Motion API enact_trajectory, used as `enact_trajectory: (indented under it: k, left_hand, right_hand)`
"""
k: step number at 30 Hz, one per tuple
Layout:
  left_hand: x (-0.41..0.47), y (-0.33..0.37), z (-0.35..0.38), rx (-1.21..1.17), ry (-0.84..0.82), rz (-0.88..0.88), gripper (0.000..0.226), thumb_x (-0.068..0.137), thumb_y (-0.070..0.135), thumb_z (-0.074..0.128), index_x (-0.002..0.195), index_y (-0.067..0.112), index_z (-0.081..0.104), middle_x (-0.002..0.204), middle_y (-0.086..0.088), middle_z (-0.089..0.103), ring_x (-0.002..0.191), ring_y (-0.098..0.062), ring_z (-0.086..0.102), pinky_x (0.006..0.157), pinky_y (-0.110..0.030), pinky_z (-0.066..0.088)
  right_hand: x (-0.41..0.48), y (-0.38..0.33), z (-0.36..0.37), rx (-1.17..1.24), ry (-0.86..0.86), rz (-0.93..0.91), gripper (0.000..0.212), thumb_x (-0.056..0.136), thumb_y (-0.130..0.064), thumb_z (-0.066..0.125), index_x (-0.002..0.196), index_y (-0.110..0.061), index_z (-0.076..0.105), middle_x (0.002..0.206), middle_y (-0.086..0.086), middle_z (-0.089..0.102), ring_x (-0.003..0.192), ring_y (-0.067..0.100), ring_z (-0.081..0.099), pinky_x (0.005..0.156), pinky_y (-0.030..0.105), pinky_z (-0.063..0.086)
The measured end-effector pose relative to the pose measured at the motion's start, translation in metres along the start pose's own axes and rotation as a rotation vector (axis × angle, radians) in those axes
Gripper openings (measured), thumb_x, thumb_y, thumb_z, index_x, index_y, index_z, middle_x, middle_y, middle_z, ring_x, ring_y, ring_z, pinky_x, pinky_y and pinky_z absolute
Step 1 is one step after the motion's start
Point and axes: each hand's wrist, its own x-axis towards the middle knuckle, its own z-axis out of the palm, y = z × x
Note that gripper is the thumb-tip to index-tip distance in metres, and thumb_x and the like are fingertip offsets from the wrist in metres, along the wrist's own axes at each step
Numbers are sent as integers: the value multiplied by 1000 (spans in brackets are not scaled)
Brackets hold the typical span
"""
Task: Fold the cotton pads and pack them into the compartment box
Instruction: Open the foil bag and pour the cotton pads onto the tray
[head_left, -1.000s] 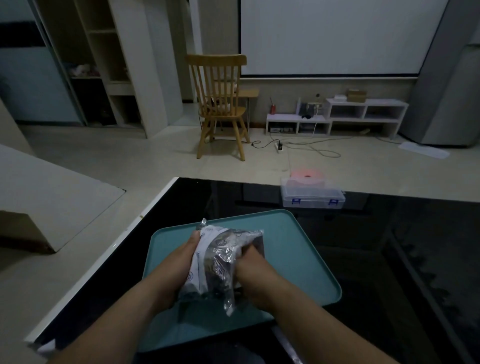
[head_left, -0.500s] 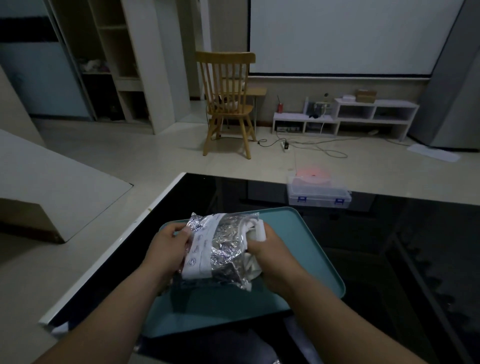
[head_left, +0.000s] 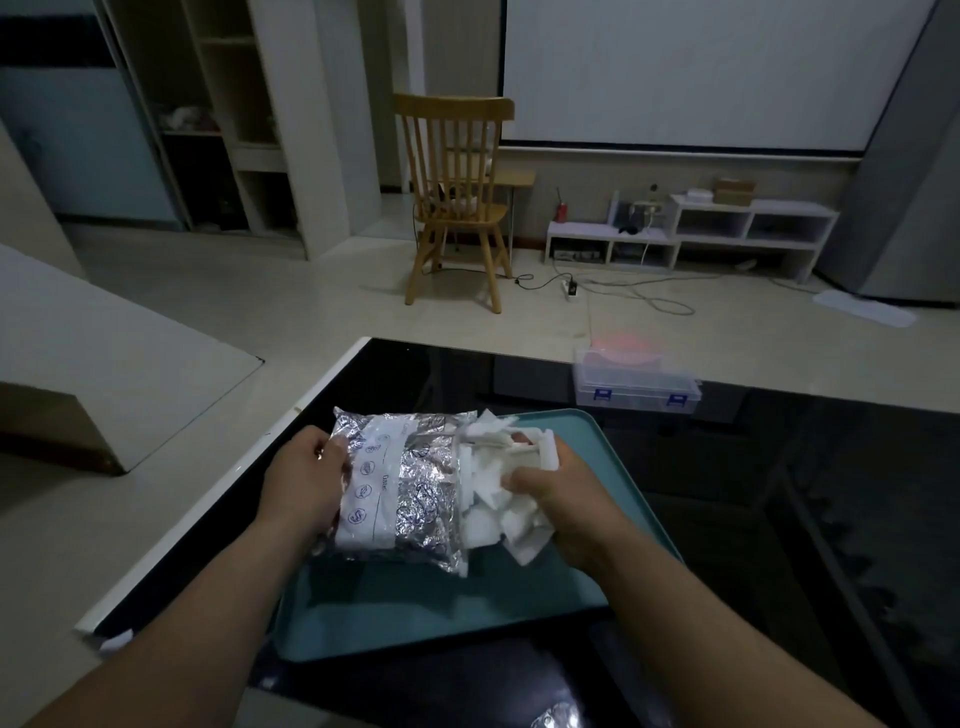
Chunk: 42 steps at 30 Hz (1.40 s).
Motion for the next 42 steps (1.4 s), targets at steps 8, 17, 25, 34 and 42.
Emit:
enact_trajectory:
  k: [8,17,25,34,42]
  left_hand:
    - [-1,12,0,18,25,113,28,101,31,57,81,13,63,78,-3,69,68,-24,58,63,-34,40]
    - [-7,23,3,31,-6,191,31,103,36,56,83,13,62,79,-8,68,69,-23,57,63,-33,42]
    - [-17,46,-13,99,30,294,30,102,38,59,79,19,60,70,1,63,64,-19,55,58,-31,38]
    - [-16,63,-33,25,20,301,30,101,34,61,82,11,62,71,-1,63,59,-16,47,58,-32,36]
    - [-5,49,-31,-200,-11,110,34,99,41,63,86,10,63,68,-13,57,57,-20,44,59,-31,37]
  right_hand:
    - [-11,-14,-34,-491,-30,-111,46,87,-13,77,123,-31,56,115,1,68,99,19,70,85,42,61]
    - [-6,-2,-39,-952,-33,-238,107,70,-72,80,157,-38,29,158,-8,24,143,18,30,122,47,30]
    - [-3,6,-33,-1152,-3,-336,90,68,-93,53,142,-41,50,151,-8,43,140,18,39,115,49,39]
    - [-6,-1,-14,-1283,116,-557,44,99,-53,58,137,-32,60,150,-11,52,154,21,28,124,53,22]
    - [-7,3,21,-1135,-23,-456,46,102,-53,44,145,-39,48,143,-9,60,142,18,44,118,53,27]
